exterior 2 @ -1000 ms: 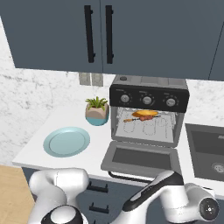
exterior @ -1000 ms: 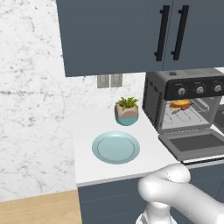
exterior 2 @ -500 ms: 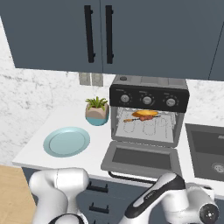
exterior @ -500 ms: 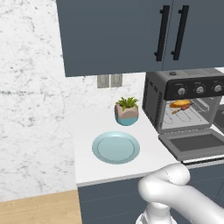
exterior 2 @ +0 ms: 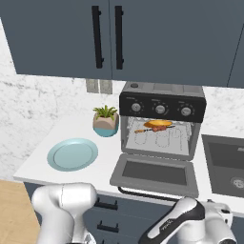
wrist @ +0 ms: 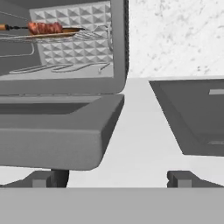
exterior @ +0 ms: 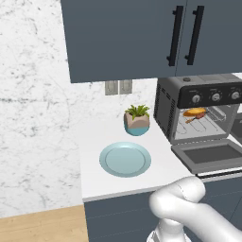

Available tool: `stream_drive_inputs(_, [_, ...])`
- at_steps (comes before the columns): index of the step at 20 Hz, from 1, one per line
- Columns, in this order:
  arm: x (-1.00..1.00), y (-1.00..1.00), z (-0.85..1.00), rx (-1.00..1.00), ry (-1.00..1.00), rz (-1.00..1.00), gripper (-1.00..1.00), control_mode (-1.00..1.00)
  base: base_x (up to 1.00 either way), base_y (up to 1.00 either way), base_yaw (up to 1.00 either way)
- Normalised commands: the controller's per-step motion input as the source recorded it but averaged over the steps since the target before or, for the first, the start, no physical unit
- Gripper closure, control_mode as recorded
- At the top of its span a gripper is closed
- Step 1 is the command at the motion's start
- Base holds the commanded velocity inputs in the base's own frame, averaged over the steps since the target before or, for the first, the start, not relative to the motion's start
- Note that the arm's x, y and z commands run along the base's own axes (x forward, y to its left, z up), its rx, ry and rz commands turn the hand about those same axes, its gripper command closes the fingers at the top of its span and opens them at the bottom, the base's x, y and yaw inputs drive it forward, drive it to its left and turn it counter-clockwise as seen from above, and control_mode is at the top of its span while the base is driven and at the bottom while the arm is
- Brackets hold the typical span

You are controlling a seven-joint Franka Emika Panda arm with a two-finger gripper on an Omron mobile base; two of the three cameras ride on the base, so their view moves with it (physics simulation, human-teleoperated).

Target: Pick up the kebab skewer and baguette bread, and place them inside the toaster oven. Close the toaster oven door and start by setting the timer.

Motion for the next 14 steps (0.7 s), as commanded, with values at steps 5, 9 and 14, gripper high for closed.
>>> stream_drive_inputs(5, [0.0, -0.03, -0.07, 0.0, -0.07, 0.04, -1.0, -1.0, 0.0, 0.0, 0.0])
stream_drive_inputs(9, [0.02, -0.32, -0.11, 0.0, -0.07, 0.02, -1.0, -1.0, 0.0, 0.0, 0.0])
stream_drive_inputs(14, [0.12, -0.19, 0.0, 0.0, -0.03, 0.0, -1.0, -1.0, 0.0, 0.0, 0.0])
